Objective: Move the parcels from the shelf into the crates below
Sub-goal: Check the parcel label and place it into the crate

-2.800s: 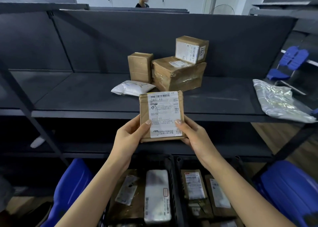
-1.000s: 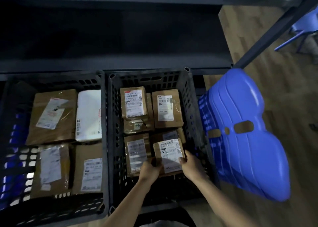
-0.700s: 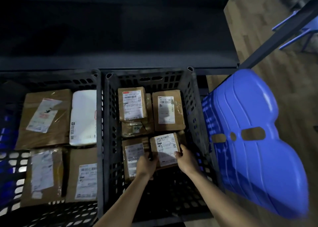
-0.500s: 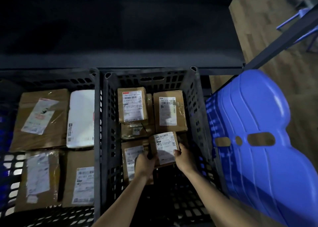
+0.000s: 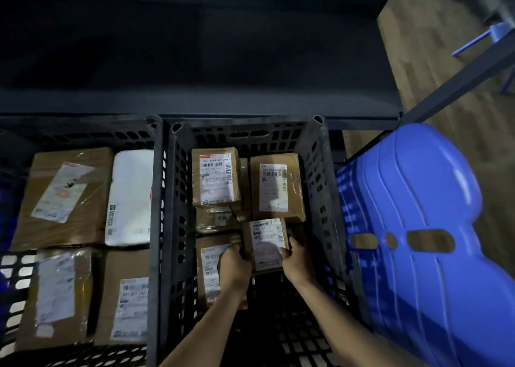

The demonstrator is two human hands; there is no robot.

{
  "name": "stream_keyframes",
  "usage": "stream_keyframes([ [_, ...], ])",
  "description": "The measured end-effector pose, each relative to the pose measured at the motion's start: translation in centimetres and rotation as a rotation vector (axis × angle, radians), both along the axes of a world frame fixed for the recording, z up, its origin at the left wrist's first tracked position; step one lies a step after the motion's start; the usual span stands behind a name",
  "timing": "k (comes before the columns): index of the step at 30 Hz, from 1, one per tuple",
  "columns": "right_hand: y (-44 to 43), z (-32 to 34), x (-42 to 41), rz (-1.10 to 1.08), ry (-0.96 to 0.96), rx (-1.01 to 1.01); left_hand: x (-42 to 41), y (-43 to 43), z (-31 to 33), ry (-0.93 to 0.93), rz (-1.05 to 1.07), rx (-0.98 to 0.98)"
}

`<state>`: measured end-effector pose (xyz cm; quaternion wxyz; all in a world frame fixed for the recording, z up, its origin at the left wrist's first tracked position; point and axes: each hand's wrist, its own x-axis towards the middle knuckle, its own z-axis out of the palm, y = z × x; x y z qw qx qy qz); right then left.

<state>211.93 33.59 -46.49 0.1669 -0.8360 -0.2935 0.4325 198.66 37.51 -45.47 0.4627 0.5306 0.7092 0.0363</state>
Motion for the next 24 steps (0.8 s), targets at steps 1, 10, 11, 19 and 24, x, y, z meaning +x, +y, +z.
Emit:
stream_keyframes([
  [1, 0.0, 0.2, -0.1, 0.007, -0.004, -0.005, 0.0, 0.0, 0.2, 0.006, -0.005, -0.001],
  [10, 0.3, 6.0, 0.4, 0.427, -0.327, 0.079, -2.3, 1.8, 6.2, 0.191, -0.367, 0.146],
  [11, 0.8, 7.2, 0.5, 0.485, -0.379, 0.102, -2.6, 2.3, 7.6, 0.215, -0.431, 0.203],
  [19, 7.1, 19.2, 1.7, 0.690, -0.643, 0.409, -3.1, 8.8, 20.4, 0.374, -0.715, 0.729],
  [24, 10.0, 26.3, 2.9, 0.669, -0.800, 0.489, -2.8, 12.2, 27.6, 0.432, -0.736, 0.917],
])
